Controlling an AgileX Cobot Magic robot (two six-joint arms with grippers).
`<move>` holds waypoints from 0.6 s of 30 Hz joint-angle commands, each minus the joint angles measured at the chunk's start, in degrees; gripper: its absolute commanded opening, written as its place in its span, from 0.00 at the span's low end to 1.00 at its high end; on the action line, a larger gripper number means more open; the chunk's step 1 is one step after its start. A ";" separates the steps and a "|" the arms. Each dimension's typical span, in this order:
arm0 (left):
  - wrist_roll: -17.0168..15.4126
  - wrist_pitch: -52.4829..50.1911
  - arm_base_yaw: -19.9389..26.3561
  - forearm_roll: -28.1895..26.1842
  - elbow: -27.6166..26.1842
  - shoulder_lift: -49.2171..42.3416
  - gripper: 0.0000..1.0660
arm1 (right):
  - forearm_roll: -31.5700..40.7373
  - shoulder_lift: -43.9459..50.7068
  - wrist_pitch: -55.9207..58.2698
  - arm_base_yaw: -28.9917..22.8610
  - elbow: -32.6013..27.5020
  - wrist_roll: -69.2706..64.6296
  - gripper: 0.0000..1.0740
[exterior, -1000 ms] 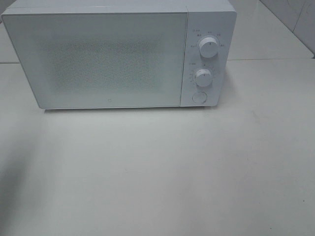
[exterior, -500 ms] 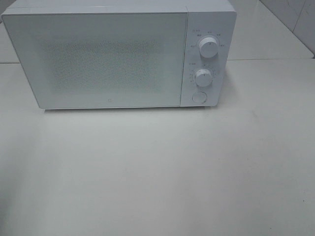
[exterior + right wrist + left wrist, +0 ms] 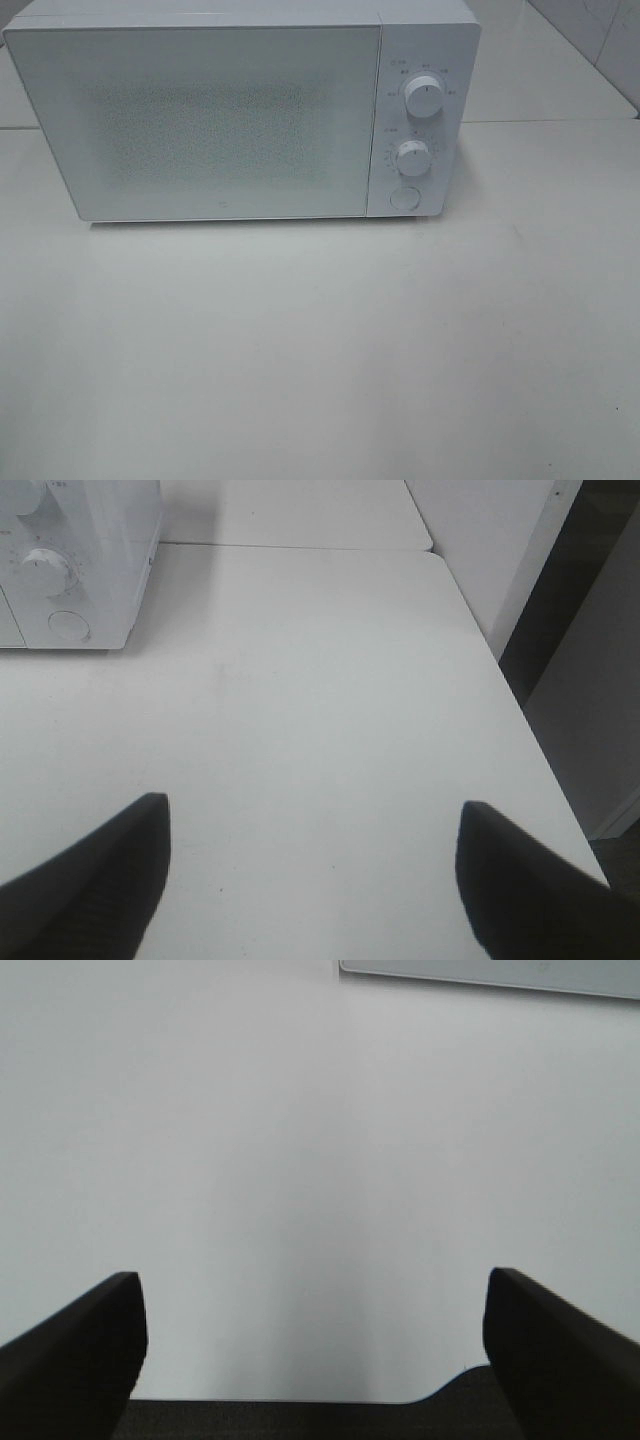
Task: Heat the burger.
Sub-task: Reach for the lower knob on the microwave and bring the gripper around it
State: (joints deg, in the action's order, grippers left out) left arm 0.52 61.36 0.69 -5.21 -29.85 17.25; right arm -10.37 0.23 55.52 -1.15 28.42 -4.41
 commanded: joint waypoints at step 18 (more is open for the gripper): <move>-0.52 0.06 0.06 -0.74 0.23 -13.46 0.79 | 0.00 1.43 -0.69 0.34 -0.17 0.69 0.69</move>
State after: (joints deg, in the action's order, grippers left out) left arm 0.46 61.36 0.69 -5.39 -29.85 5.73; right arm -10.37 0.23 55.52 -1.15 28.42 -4.41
